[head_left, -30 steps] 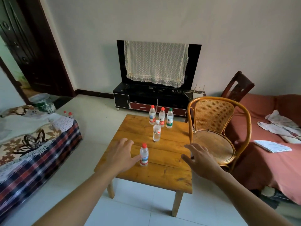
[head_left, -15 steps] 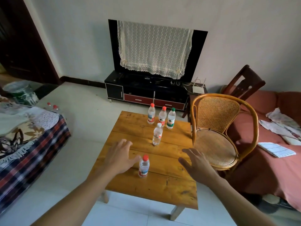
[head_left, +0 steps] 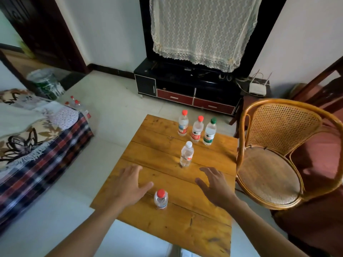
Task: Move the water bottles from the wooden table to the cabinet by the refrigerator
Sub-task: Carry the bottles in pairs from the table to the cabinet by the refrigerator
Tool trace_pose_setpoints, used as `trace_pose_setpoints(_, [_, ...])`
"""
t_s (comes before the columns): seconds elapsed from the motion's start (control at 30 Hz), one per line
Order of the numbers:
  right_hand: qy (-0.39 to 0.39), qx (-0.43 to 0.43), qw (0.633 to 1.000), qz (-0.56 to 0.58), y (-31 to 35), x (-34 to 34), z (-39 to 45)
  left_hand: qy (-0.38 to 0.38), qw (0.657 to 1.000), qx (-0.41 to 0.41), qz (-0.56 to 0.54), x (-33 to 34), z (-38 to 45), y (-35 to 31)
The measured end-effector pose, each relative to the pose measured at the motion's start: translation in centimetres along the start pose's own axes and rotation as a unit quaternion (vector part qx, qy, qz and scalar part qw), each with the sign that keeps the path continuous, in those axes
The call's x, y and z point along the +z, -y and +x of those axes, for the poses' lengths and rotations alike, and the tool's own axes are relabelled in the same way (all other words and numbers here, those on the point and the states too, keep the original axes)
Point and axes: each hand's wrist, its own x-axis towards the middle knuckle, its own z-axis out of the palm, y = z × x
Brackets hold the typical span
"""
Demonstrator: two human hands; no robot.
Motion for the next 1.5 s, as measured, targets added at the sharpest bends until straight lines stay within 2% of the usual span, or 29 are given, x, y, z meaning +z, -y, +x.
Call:
trace_pose_setpoints(0.5, [-0.021, 0.013, 0.999, 0.033, -2.1, 4.5, 11.2, 0.011, 1.000, -0.006, -0.002, 5.3, 7.9, 0.1])
trace_pose_setpoints(0.67, [-0.012, 0.091, 0.988, 0.128, -4.1, 6.5, 16.3, 0.006, 0.999, -0.016, -0.035, 8.1, 10.5, 0.1])
trace_pose_setpoints(0.77, [-0.042, 0.119, 0.973, 0.194, -4.9, 8.0, 18.9, 0.004, 0.998, -0.020, -0.056, 10.0, 11.7, 0.6])
trace_pose_setpoints(0.97, [-0.091, 0.096, 0.959, 0.252, -6.4, 10.6, 22.6, -0.006, 0.997, -0.020, -0.072, 12.6, 12.8, 1.2])
trace_pose_setpoints(1.23, [-0.164, 0.042, 0.956, 0.240, -6.4, 12.1, 24.2, -0.005, 0.996, -0.033, -0.080, 14.0, 12.0, 2.7])
trace_pose_setpoints(1.5, [-0.200, 0.033, 0.953, 0.226, -6.4, 12.7, 18.1, -0.019, 0.996, -0.030, -0.087, 12.4, 10.3, 2.4])
